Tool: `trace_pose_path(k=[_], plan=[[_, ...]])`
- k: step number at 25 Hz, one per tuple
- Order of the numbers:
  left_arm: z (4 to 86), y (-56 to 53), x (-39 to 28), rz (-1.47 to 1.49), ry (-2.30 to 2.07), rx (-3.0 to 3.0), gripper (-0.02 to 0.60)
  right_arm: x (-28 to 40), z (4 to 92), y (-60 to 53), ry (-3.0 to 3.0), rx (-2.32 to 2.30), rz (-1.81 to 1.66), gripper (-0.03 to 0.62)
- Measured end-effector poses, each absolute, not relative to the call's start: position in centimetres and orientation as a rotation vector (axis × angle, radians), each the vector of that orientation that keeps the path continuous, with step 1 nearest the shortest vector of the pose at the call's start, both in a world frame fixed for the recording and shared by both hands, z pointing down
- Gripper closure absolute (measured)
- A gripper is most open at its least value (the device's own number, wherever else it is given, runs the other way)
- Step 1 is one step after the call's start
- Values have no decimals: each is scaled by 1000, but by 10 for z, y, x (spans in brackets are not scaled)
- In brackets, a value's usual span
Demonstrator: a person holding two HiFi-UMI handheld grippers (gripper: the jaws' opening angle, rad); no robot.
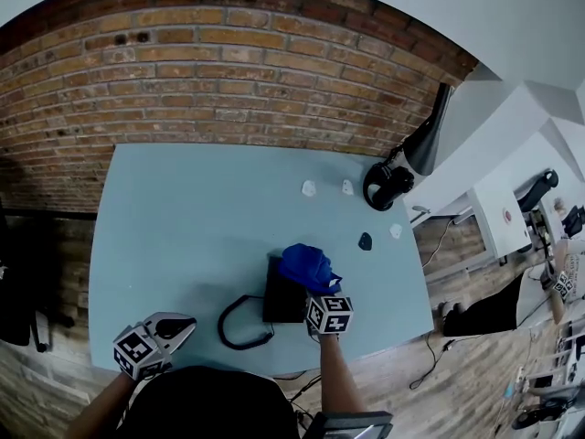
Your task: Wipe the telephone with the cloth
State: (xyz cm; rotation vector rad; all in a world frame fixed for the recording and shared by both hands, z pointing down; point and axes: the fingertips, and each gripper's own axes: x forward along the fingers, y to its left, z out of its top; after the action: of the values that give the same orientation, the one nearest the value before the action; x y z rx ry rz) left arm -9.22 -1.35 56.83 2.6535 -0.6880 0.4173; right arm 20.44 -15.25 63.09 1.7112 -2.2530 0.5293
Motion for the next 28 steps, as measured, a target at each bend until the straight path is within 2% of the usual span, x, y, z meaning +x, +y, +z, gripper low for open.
trace_pose_path(k=[5, 11, 28], plan=[[573, -10, -80, 432, -627, 2656, 560, 203, 639, -142, -2337, 1774, 717, 467], [571, -12, -73, 447, -589, 2680, 560, 204, 645, -132, -2342, 1803, 764, 465], [575, -5, -72, 437, -584, 2665, 560, 198, 653, -109, -2294, 1753, 626, 465]])
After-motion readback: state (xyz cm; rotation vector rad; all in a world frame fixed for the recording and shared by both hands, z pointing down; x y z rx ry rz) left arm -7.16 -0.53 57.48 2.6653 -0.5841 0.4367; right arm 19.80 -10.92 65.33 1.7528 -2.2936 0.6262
